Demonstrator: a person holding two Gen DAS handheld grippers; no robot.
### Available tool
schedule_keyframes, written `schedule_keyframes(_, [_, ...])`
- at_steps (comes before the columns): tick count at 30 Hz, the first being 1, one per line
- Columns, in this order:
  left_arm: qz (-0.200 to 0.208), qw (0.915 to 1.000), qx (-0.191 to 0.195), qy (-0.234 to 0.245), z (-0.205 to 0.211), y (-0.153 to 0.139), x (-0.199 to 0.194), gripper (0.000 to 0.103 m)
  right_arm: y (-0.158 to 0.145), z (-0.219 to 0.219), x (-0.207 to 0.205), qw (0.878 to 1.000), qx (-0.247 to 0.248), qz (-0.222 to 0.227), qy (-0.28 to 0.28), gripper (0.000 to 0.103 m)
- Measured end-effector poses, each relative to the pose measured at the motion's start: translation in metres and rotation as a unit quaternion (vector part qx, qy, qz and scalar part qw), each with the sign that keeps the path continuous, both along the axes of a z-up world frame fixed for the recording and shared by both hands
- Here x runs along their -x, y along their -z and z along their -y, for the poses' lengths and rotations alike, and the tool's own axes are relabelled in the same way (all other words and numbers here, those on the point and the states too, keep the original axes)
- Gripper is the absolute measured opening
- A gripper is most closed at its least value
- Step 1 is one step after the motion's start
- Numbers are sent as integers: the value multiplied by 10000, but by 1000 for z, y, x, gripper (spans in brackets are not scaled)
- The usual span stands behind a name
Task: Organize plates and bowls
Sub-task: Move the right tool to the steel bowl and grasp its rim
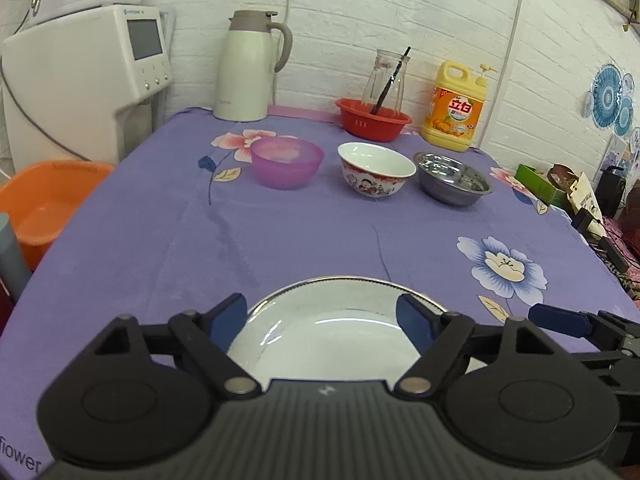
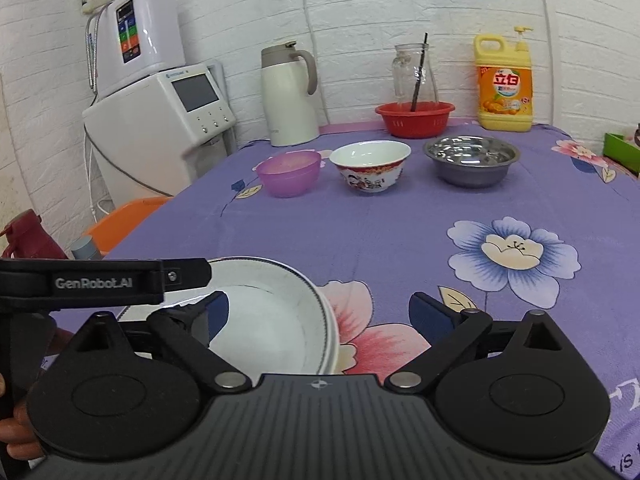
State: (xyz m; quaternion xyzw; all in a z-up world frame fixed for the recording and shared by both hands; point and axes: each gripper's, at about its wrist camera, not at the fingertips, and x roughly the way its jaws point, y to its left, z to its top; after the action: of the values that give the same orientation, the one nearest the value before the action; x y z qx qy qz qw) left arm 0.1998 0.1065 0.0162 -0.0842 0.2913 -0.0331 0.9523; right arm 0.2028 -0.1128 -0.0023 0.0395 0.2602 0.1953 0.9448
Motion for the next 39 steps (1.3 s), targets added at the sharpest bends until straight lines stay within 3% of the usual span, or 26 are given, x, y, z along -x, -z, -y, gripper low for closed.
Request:
schedule_keyframes(6, [-96,9993,287,240,11,-6,-19,81,-13,50,-49,9987,125,93,490,103])
schedule_keyframes(12, [-143,9993,256,246,20,-9,-38,81,-32,98,-173,9934,448,-167,1046,103])
schedule_keyframes(17, [-303,9993,147,140,17,-9,-56,81,-16,109,-280,9820,879,-886,1421,103])
schedule_keyframes(20, [-360,9991,134,169,14,-14,-70,81,1,109,-309,9759,1089,-1256,1413,103])
schedule_keyframes(24, [-294,9984,179,459,23,-32,-94,81,17,109,-321,9694,1425,-1525,1294,103])
schedule_keyframes(27, [-299,9960,382,757,38,-41,-114,81,12,114,-317,9689,1429,-1631,1192,103])
schedule_keyframes(33, [-607,9866,808,1280,74,-36,-157,81,8,115,-278,9668,1655,-1901,413,103])
schedule_keyframes(35, [-722,9849,840,1333,88,-29,-176,81,5,117,-261,9708,1602,-1762,285,103])
schedule_keyframes(39, [-1094,9831,1033,1047,107,-10,-224,81,-2,124,-245,9844,1103,-1204,653,103])
